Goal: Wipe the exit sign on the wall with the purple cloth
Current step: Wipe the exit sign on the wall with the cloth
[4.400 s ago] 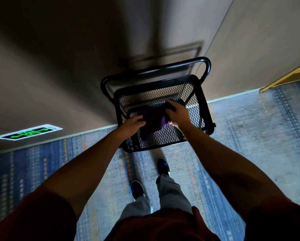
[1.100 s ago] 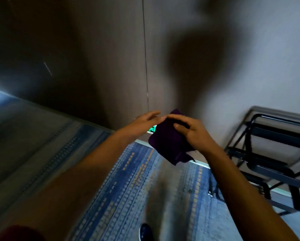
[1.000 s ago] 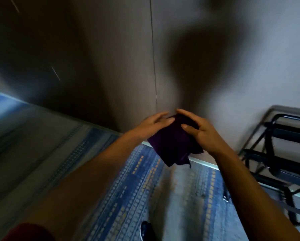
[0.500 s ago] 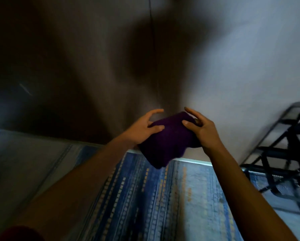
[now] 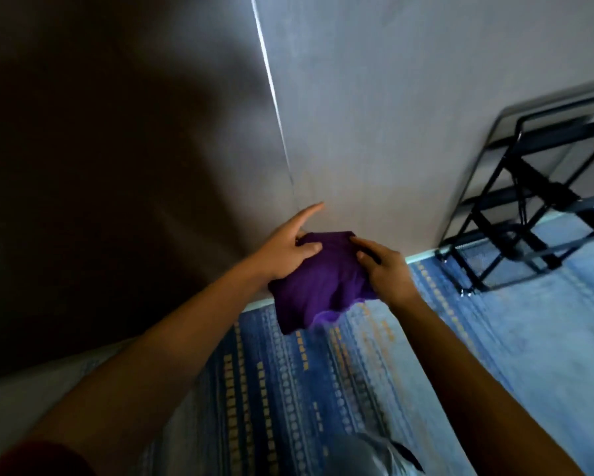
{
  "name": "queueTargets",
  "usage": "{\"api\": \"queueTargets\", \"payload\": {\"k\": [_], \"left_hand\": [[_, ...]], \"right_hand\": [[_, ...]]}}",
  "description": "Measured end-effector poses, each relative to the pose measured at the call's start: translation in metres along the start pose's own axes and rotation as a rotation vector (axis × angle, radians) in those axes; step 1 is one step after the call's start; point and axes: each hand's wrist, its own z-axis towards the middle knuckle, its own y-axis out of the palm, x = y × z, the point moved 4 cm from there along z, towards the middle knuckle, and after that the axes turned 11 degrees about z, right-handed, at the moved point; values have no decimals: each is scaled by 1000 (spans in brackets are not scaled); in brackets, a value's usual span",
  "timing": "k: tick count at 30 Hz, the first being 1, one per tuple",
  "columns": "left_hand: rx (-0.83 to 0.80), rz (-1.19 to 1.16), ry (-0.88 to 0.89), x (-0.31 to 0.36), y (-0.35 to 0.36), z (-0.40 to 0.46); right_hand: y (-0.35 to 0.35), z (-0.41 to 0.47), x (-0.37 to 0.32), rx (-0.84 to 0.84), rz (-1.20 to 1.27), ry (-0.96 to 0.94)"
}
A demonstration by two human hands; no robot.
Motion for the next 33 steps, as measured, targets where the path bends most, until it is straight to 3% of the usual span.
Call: {"api": "queueTargets", "payload": {"k": [6, 12, 19, 22, 27, 33], "left_hand": [[-104, 88, -20, -42, -9, -11], [-150, 119, 25, -61, -27, 17], [-108, 230, 124, -80, -69, 40], [-124, 341, 211, -93, -71, 49], [-190, 381, 247, -124, -63, 51], [-406, 291, 374, -164, -77, 46]], "right_hand": [[48, -27, 20, 215, 86, 185], [82, -1, 28, 360, 77, 225], [138, 4, 32, 771, 149, 315], [169, -2, 37, 790, 370, 336], [239, -2, 48, 781, 982, 523], [300, 16, 49, 994, 981, 474]]}}
